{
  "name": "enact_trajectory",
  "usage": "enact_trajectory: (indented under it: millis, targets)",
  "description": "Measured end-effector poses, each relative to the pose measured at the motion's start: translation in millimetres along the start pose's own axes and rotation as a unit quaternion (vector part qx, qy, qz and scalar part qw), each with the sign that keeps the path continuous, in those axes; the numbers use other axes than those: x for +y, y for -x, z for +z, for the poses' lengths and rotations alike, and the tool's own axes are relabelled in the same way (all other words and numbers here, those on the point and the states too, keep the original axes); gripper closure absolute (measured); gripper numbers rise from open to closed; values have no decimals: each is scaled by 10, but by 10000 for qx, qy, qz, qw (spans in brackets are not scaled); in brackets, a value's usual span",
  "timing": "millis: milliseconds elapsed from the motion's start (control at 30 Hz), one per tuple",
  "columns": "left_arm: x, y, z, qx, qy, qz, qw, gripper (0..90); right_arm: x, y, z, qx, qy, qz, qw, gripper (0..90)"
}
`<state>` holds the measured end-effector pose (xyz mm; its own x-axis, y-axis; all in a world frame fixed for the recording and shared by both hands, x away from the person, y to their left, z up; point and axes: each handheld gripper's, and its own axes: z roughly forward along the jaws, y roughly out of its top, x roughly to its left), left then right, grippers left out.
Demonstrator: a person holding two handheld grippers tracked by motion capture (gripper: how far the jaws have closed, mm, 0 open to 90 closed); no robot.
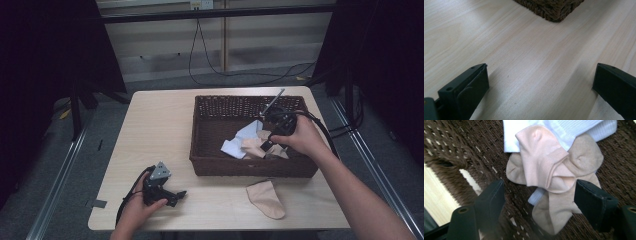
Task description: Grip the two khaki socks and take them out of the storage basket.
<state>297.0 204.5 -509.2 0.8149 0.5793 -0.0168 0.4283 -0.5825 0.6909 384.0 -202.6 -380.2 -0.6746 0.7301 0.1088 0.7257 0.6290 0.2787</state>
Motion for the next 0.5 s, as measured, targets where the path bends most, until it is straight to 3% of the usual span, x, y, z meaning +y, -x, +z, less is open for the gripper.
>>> enact_trajectory:
  millis: [133, 500]
  targets:
    - [0, 0, 0, 1, -1, 0, 10000, 0, 5, -5, 113, -22, -17, -7, 10000, 262]
    - [-1, -1, 1, -15, 14, -3, 10000, 0, 71, 14, 335, -42, -101, -3, 9999, 449]
